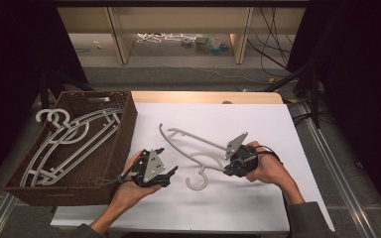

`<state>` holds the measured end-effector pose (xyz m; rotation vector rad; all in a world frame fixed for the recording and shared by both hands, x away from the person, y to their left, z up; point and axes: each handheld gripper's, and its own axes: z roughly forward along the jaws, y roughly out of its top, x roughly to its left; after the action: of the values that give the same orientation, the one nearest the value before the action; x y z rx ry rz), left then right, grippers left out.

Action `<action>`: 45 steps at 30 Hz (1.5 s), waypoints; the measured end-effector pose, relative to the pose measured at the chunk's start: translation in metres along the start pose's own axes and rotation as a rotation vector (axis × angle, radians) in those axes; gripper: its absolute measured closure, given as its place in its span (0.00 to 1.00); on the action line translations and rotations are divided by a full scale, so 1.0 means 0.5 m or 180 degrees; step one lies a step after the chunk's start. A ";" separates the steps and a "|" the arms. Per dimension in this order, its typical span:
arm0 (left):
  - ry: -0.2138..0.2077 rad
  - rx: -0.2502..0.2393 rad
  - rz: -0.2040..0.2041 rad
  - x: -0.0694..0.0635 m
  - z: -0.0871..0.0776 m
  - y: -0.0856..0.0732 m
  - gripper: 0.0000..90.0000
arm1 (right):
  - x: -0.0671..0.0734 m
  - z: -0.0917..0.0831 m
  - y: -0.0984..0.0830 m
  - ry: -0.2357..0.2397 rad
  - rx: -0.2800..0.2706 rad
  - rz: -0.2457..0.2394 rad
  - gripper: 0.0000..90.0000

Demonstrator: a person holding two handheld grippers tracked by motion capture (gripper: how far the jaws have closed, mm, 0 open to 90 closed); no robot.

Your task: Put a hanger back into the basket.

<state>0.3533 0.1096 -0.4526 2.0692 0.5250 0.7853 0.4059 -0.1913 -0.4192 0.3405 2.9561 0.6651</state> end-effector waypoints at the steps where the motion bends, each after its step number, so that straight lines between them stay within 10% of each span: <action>1: -0.0018 -0.0002 0.0082 -0.002 0.004 0.001 0.32 | 0.004 -0.001 0.002 -0.0001 0.0024 -0.0009 0.91; 21: -0.0491 0.0285 0.0557 -0.011 0.028 0.000 0.36 | 0.039 -0.004 0.030 0.0212 -0.0079 -0.0312 0.91; 34: -0.0648 0.0260 0.0862 -0.026 0.025 0.003 0.65 | 0.055 -0.001 0.042 0.0330 -0.0092 -0.0404 0.91; 45: -0.0697 0.0313 0.1397 -0.035 0.010 0.020 0.76 | 0.049 -0.006 0.036 0.0406 -0.0133 -0.0506 0.91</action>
<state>0.3453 0.0907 -0.4527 2.3631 -0.0173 0.7754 0.3853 -0.1708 -0.4099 0.0605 3.0412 0.7533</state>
